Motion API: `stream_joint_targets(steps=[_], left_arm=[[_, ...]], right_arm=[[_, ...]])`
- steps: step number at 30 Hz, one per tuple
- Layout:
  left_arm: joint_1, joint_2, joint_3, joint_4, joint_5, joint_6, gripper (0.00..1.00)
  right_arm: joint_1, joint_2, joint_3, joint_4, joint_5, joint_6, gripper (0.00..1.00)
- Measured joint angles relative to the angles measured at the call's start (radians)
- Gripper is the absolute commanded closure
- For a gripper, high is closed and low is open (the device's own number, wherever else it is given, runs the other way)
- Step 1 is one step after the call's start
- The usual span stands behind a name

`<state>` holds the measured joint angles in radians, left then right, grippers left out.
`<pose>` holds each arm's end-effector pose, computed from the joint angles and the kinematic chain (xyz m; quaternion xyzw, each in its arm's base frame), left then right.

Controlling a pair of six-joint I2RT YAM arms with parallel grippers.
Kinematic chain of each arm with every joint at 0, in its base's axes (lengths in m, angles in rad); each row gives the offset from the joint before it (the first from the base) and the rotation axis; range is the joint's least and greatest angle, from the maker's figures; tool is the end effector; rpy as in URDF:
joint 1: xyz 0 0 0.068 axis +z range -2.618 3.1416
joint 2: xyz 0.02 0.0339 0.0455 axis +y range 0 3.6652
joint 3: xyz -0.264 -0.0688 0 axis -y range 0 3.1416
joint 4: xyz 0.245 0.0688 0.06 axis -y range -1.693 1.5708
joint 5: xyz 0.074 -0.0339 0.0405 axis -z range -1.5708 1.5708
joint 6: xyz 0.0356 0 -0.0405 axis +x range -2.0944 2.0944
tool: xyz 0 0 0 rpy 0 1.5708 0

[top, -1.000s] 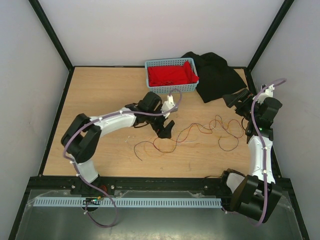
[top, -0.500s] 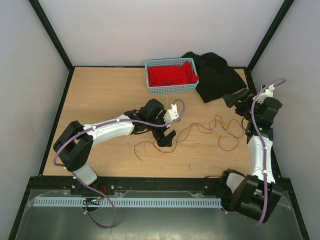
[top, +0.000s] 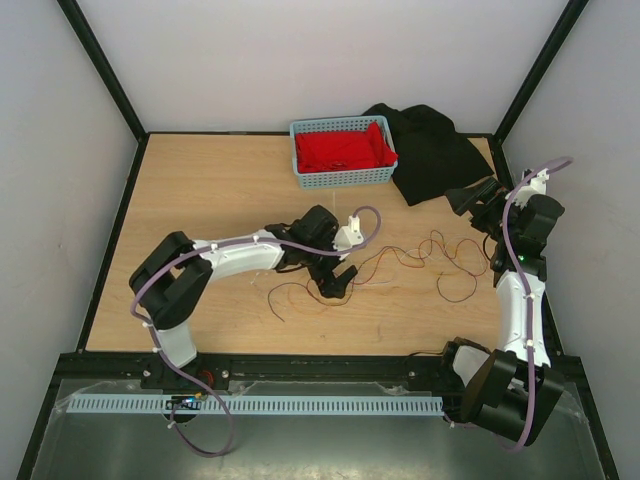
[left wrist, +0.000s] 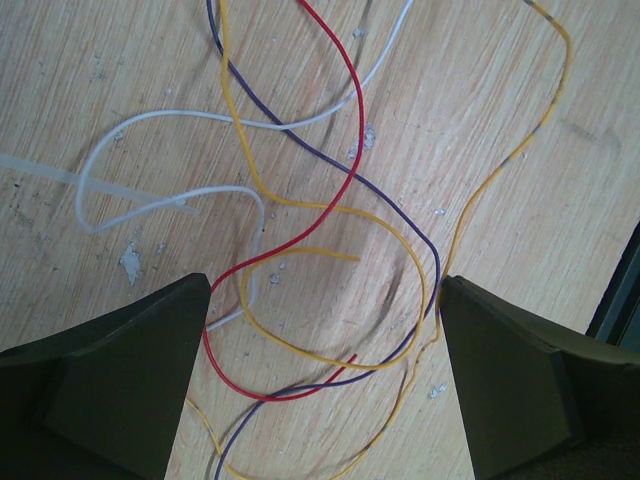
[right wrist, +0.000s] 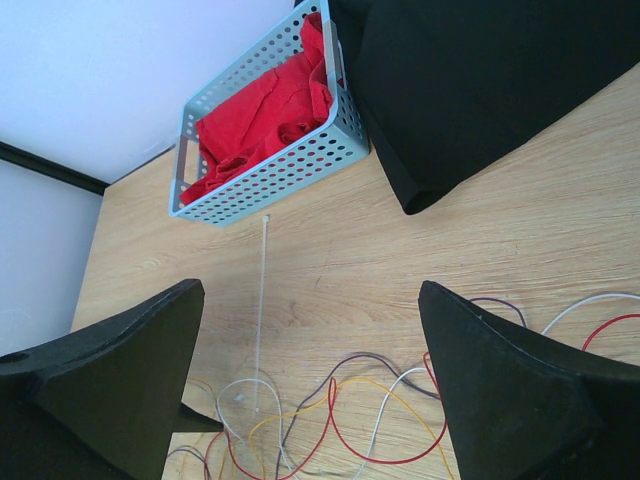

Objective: Zip-tie the wires
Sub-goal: Move the cable to the center of the board.

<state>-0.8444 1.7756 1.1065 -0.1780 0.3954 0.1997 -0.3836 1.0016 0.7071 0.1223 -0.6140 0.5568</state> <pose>0.2380 -0.2886 0.1870 0.5176 0.7602 -0.2842 0.2710 0.2220 -0.0675 0.3045 0.1571 0.7385 0.2835 0.5913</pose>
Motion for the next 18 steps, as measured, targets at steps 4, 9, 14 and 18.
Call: stream_joint_targets(steps=[4,9,14,18], left_arm=[[0.000,0.021,0.013,0.011,0.005,-0.017,0.01],[-0.003,0.049,0.026,0.019,0.026,-0.031,0.01],[-0.003,0.059,0.026,0.019,0.042,-0.037,0.01],[-0.003,0.068,0.026,0.022,0.022,-0.039,0.01]], right_arm=[[0.000,0.000,0.000,0.000,0.000,0.000,0.01],[0.000,0.000,-0.002,0.000,0.000,0.000,0.01],[0.000,0.000,-0.004,0.000,0.000,0.000,0.01],[0.000,0.000,-0.004,0.000,0.000,0.000,0.01]])
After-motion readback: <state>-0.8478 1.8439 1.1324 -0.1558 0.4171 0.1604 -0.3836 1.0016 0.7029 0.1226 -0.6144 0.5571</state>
